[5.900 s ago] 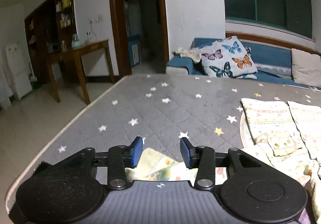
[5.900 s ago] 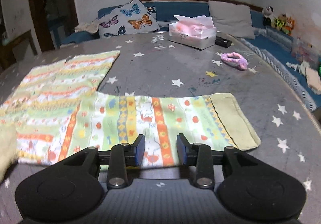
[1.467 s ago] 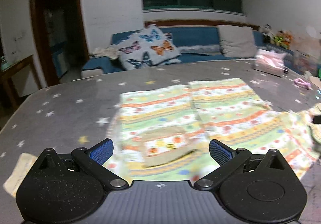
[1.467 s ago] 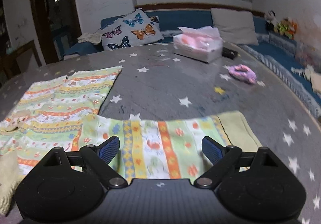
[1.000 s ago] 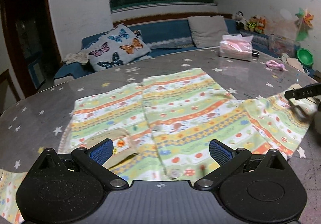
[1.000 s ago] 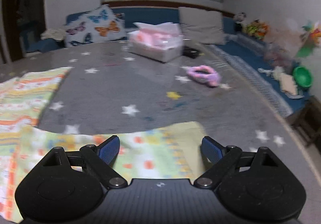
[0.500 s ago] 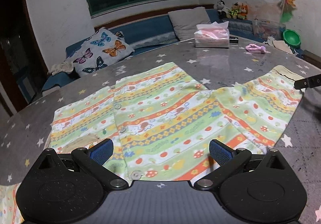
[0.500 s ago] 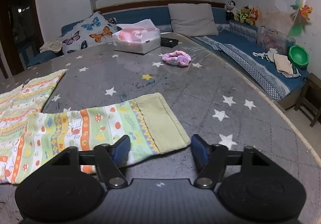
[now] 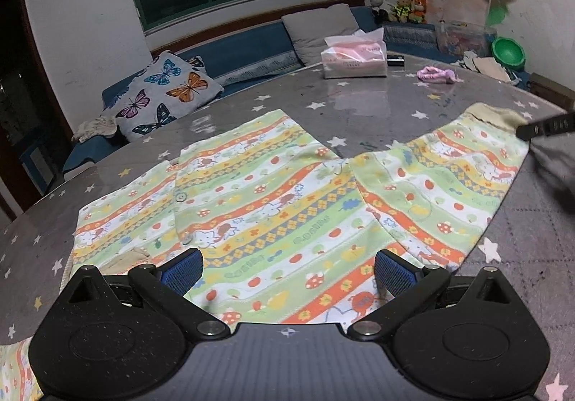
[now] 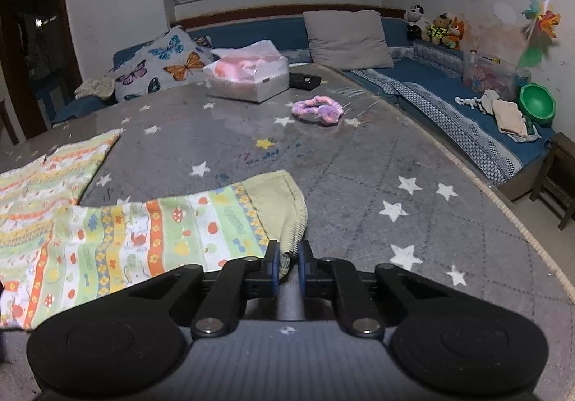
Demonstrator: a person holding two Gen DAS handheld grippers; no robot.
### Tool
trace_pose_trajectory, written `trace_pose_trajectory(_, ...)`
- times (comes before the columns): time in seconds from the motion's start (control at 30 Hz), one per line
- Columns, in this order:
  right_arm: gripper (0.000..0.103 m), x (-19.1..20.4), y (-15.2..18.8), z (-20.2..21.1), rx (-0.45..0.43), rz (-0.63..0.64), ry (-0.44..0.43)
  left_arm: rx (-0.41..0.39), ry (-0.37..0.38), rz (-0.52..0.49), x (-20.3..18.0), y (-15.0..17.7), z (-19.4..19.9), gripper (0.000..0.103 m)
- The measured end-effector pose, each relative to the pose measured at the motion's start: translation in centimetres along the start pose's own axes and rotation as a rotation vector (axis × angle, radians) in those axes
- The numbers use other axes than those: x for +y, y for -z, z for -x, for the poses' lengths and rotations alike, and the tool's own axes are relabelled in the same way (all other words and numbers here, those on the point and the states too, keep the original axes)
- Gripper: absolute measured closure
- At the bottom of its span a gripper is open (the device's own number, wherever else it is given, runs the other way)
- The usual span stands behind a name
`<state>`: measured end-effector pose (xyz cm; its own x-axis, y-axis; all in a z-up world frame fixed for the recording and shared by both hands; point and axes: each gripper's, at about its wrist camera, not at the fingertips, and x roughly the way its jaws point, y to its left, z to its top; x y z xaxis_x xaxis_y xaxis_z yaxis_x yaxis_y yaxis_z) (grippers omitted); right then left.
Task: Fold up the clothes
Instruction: 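Close the right tool on the sleeve cuff and lift it, then fold the held sleeve across the shirt body and open the right tool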
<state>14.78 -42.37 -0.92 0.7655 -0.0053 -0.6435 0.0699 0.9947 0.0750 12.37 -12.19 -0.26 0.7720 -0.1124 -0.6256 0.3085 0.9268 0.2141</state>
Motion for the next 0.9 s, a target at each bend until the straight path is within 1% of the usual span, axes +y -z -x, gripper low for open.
trace_pose_trajectory(0.1,0.095,-0.3,-0.2,0.3,-0.012,-0.020,-0.010,0.004,0.004,-0.011,-0.3,0.2,-0.1,0.000)
trace_pose_trajectory(0.3,0.095,-0.1,-0.2,0.2,-0.002,-0.016,-0.004,0.016,0.014,-0.035,-0.8,0.6,-0.6,0.000)
trace_pose_trajectory(0.47,0.095,0.7,-1.5,1.9,-0.038,-0.007,-0.027,0.004,0.027,-0.035,-1.3,0.2,-0.7,0.000)
trace_pose_trajectory(0.63,0.095,1.5,-2.9,3.6,-0.076,0.005,-0.052,-0.002,0.032,-0.034,-1.6,0.5,-0.4,0.000)
trace_pose_trajectory(0.73,0.095,2.7,-4.1,5.4,-0.110,0.023,-0.100,-0.021,0.034,-0.005,-0.7,0.6,0.6,0.000)
trace_pose_trajectory(0.8,0.096,4.3,-5.0,6.6,-0.134,0.055,-0.137,-0.035,0.030,0.018,0.1,0.7,1.4,0.000)
trace_pose_trajectory(0.9,0.096,6.6,-6.3,8.5,-0.170,0.103,-0.193,-0.058,0.002,0.057,2.0,1.3,2.7,0.000)
